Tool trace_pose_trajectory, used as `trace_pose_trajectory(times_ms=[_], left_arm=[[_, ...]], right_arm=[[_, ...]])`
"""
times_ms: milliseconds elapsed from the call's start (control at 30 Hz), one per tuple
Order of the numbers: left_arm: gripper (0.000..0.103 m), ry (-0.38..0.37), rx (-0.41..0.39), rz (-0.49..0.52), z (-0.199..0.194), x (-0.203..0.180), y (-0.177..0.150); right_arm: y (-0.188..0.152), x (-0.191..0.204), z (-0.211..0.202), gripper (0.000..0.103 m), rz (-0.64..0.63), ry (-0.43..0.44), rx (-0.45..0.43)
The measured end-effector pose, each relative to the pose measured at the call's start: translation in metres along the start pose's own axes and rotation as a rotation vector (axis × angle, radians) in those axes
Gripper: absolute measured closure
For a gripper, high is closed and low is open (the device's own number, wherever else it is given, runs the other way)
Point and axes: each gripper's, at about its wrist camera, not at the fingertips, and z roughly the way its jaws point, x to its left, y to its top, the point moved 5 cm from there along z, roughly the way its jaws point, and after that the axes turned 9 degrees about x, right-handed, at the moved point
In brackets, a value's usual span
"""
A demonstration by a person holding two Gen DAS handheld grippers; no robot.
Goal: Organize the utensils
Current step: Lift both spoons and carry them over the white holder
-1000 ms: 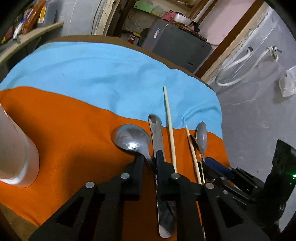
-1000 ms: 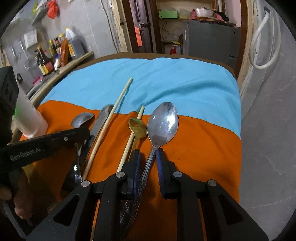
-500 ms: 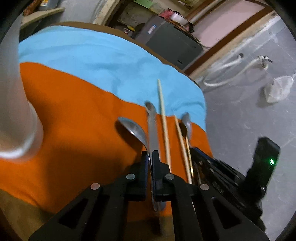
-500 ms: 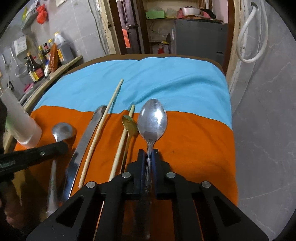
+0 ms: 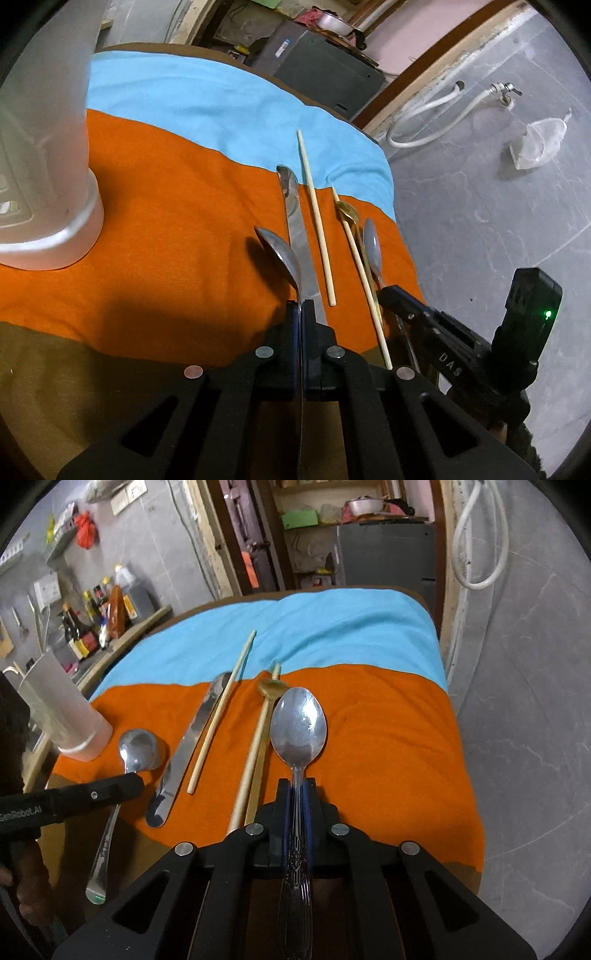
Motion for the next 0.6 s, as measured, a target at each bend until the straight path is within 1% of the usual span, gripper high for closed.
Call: trace_pose_trajectory(times_ms=[133,267,333,367,400,500,600], left_arm=[[0.103,0.001,-0.006,0.021,-0.002,0.0,-0.002],[0.103,0.002,-0.026,0.04,-0.004,-0.003,-0.001],[0.103,0.012,-0.049,0.064,-0.007,-0.006,-0.001],[0.103,0.023,-0.07,0.082,-0.01,-0.009,-0.001],[0.103,0.043,-0.108,0.116,-0.016,-0.014,-0.003],[0.103,0.05,-0.194,0.19,-0.028,-0.028,-0.007],[0.103,0.064,-0.25,0.223,-0.037,-0.037,-0.009]], right_arm=[[0.001,0.002,-0.007,0.099,0.001,0.008,-0.038],[0.001,0.007,-0.02,0.099,0.002,0.039,-0.107],[0.001,0.01,-0.027,0.099,-0.006,0.055,-0.147],[0.001,0.012,-0.031,0.099,-0.014,0.067,-0.17],[0.001,0.014,-0.036,0.099,-0.02,0.089,-0.2],[0.001,0.024,-0.051,0.099,-0.048,0.142,-0.29],[0.001,0.033,-0.062,0.099,-0.069,0.173,-0.356]])
